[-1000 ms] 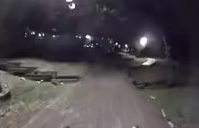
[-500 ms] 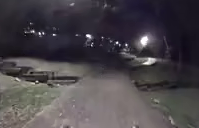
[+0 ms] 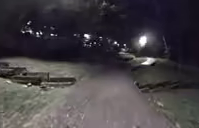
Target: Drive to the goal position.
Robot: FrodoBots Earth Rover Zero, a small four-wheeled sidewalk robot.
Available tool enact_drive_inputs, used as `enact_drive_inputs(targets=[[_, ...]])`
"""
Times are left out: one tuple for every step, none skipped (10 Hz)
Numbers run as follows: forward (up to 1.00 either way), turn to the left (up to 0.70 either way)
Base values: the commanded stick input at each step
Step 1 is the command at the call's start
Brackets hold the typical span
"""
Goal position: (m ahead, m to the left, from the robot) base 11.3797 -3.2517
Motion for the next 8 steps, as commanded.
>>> enact_drive_inputs(targets=[[0.45, -0.05], [0.45, 0.0], [0.45, 0.0], [0.45, 0.0], [0.45, 0.0], [0.45, 0.0], [0.45, 0.0], [0.45, 0.0]])
